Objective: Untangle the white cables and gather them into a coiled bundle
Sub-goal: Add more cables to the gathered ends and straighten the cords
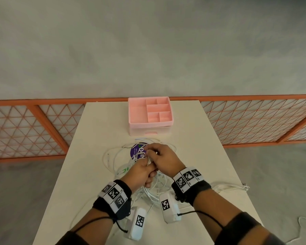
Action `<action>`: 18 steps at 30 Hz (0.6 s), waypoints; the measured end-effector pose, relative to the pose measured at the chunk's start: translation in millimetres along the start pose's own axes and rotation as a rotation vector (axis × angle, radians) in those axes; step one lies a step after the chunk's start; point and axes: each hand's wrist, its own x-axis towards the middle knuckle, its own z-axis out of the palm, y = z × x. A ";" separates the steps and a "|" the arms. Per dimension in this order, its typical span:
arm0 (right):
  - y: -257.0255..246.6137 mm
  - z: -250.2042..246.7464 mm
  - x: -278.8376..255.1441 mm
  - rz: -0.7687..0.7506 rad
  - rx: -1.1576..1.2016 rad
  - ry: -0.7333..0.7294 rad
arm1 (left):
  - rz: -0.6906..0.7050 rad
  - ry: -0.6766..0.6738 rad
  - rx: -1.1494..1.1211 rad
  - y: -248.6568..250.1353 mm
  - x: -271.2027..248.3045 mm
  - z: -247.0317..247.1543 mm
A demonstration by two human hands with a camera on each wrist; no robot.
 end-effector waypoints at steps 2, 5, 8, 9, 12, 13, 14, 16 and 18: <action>0.1 -0.7 -0.1 -0.027 -0.034 0.042 | 0.021 0.001 0.020 -0.5 1.4 -1.6; -1.8 -0.6 -2.1 -0.070 -0.105 0.103 | 0.027 -0.005 0.041 -2.4 4.8 -0.5; -3.1 1.7 -2.4 -0.111 -0.190 0.085 | 0.008 -0.013 0.054 -3.6 7.3 3.8; -3.0 1.7 -1.9 -0.107 -0.206 0.075 | 0.002 -0.013 0.057 -4.3 8.3 5.2; -1.0 -0.5 0.0 -0.079 -0.225 0.011 | -0.018 0.002 0.053 -4.1 8.2 7.1; 1.2 -1.9 -0.2 -0.069 -0.198 -0.003 | -0.020 0.010 0.037 -3.3 7.9 7.3; 4.2 -2.4 -1.1 -0.051 -0.132 -0.004 | -0.019 0.016 0.003 -1.6 7.4 8.1; 9.5 -0.5 -5.5 0.011 0.090 0.030 | 0.008 0.044 -0.079 1.0 7.2 9.1; 16.2 3.0 -8.3 0.108 0.278 0.025 | 0.027 0.140 -0.213 3.3 9.2 6.8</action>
